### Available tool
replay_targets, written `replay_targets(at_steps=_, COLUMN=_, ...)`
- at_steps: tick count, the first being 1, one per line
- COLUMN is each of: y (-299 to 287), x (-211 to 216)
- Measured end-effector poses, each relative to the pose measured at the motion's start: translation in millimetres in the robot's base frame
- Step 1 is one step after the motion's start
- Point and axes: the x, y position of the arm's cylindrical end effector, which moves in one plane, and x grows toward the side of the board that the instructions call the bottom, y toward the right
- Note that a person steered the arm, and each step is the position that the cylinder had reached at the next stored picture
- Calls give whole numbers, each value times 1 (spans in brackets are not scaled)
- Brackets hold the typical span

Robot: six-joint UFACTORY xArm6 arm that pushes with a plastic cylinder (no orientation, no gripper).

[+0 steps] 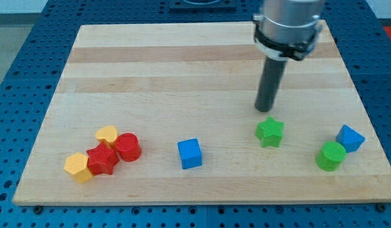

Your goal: Push the green star towards the green circle

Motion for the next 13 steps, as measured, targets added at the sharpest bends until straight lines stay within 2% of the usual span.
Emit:
replay_targets(at_steps=1, y=-13, x=21)
replay_targets(at_steps=2, y=-11, x=60)
replay_targets(at_steps=5, y=-12, x=53)
replay_targets(at_steps=6, y=9, x=53)
replay_targets(at_steps=7, y=-5, x=49)
replay_targets(at_steps=8, y=-49, x=43)
replay_targets(at_steps=9, y=-65, x=55)
replay_targets(at_steps=12, y=-30, x=66)
replay_targets(at_steps=13, y=2, x=70)
